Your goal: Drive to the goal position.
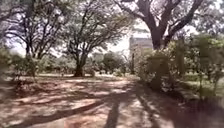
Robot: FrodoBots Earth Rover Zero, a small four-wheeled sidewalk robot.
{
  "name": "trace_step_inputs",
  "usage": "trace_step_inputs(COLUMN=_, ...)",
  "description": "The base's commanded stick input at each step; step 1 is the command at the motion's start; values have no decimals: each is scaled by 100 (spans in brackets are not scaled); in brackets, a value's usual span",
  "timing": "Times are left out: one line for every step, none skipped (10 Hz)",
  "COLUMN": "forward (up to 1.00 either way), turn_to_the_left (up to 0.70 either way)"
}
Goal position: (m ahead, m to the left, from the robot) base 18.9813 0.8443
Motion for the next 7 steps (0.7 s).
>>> trace_step_inputs(forward=70, turn_to_the_left=0)
trace_step_inputs(forward=70, turn_to_the_left=0)
trace_step_inputs(forward=70, turn_to_the_left=0)
trace_step_inputs(forward=70, turn_to_the_left=0)
trace_step_inputs(forward=70, turn_to_the_left=0)
trace_step_inputs(forward=70, turn_to_the_left=0)
trace_step_inputs(forward=70, turn_to_the_left=0)
